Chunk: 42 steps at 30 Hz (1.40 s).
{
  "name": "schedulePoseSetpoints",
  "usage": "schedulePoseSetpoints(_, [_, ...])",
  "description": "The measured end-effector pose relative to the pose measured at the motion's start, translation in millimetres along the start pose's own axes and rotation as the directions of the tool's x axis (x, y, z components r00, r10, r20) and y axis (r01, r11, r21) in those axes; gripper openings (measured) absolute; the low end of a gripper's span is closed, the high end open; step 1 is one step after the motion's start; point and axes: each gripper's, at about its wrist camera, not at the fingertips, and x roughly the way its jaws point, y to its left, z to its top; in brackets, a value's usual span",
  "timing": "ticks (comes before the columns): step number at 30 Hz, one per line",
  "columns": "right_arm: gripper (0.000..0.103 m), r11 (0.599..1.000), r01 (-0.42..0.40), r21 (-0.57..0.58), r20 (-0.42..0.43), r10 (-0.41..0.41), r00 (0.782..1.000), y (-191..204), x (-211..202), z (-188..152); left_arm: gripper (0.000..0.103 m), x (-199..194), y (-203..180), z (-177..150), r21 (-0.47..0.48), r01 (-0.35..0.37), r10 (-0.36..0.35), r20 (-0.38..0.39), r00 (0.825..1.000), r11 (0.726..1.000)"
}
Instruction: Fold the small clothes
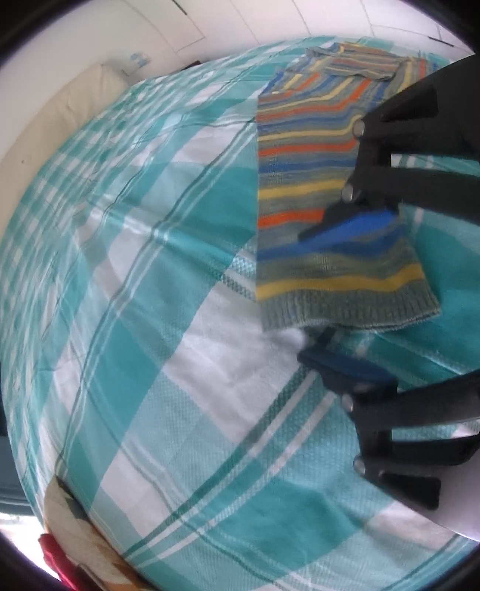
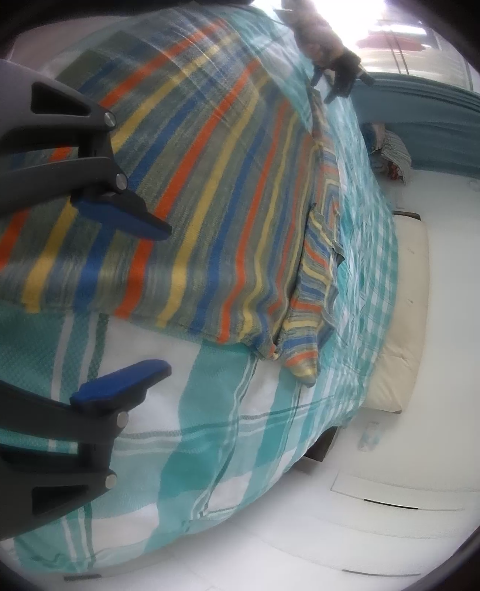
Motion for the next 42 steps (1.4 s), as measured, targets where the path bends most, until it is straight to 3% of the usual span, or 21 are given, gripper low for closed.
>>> schedulePoseSetpoints(1, [0.067, 1.0, -0.003, 0.002, -0.002, 0.003, 1.0, 0, 1, 0, 0.017, 3, -3, 2, 0.008, -0.012, 0.012, -0.004, 1.0, 1.0])
schedulePoseSetpoints(2, [0.067, 1.0, -0.008, 0.004, -0.002, 0.008, 1.0, 0, 1, 1, 0.006, 4, -7, 4, 0.016, -0.027, 0.027, -0.006, 1.0, 1.0])
schedulePoseSetpoints(5, [0.067, 1.0, -0.02, 0.01, 0.002, 0.02, 1.0, -1, 0, 1, 0.005, -13, -29, 15, 0.055, -0.022, 0.021, 0.029, 0.999, 0.998])
schedulePoseSetpoints(9, [0.067, 0.999, -0.038, 0.021, 0.008, 0.038, 0.999, -1, -1, 3, 0.005, -56, -105, 23, 0.184, 0.106, -0.121, 0.073, 0.99, 0.977])
schedulePoseSetpoints(14, [0.067, 0.999, -0.052, 0.016, 0.011, 0.051, 0.999, 1, 0, 5, 0.005, -82, -240, 8, 0.373, 0.255, -0.282, 0.018, 0.959, 0.892])
schedulePoseSetpoints(18, [0.067, 0.999, -0.046, 0.014, 0.017, 0.045, 0.999, 2, -4, 3, 0.005, -66, -328, -21, 0.475, 0.314, -0.332, -0.048, 0.942, 0.822])
schedulePoseSetpoints(20, [0.067, 0.999, -0.049, 0.024, 0.019, 0.048, 0.999, -1, -4, 3, 0.011, -49, -362, -42, 0.512, 0.333, -0.338, -0.088, 0.937, 0.792])
schedulePoseSetpoints(21, [0.067, 0.998, -0.05, 0.03, 0.022, 0.05, 0.999, -2, -5, 4, 0.027, -38, -374, -51, 0.51, 0.354, -0.341, -0.122, 0.932, 0.784])
schedulePoseSetpoints(22, [0.067, 0.998, -0.052, 0.036, 0.024, 0.052, 0.998, -4, -5, 4, 0.056, -29, -383, -62, 0.496, 0.378, -0.345, -0.161, 0.925, 0.782])
schedulePoseSetpoints(24, [0.067, 0.997, -0.057, 0.055, 0.027, 0.055, 0.998, -7, -7, 4, 0.072, -19, -390, -80, 0.469, 0.403, -0.362, -0.179, 0.915, 0.786])
schedulePoseSetpoints(27, [0.067, 0.995, -0.063, 0.082, 0.037, 0.06, 0.998, -13, -10, 4, 0.077, -17, -380, -92, 0.461, 0.405, -0.362, -0.183, 0.914, 0.789])
schedulePoseSetpoints(31, [0.067, 0.993, -0.057, 0.102, 0.044, 0.052, 0.998, -18, -12, 6, 0.084, -26, -344, -101, 0.494, 0.29, -0.261, -0.129, 0.957, 0.82])
schedulePoseSetpoints(33, [0.067, 0.995, -0.033, 0.097, 0.037, 0.03, 0.999, -18, -12, 7, 0.087, -34, -318, -110, 0.545, 0.201, -0.184, -0.085, 0.979, 0.814])
schedulePoseSetpoints(35, [0.067, 0.997, 0.001, 0.08, 0.029, -0.004, 1.0, -16, -12, 7, 0.087, -44, -291, -128, 0.615, 0.11, -0.099, -0.052, 0.994, 0.781])
schedulePoseSetpoints(38, [0.067, 0.998, 0.032, 0.057, 0.012, -0.033, 0.999, -13, -11, 5, 0.087, -62, -258, -163, 0.71, 0.001, 0.001, -0.003, 1.0, 0.705])
schedulePoseSetpoints(40, [0.067, 0.998, 0.04, 0.052, -0.002, -0.04, 0.999, -12, -8, 4, 0.09, -76, -241, -190, 0.745, -0.02, 0.012, 0.016, 1.0, 0.667])
schedulePoseSetpoints(42, [0.067, 0.998, 0.045, 0.045, -0.013, -0.045, 0.999, -11, -6, 4, 0.092, -89, -230, -217, 0.761, -0.008, -0.009, 0.019, 1.0, 0.649])
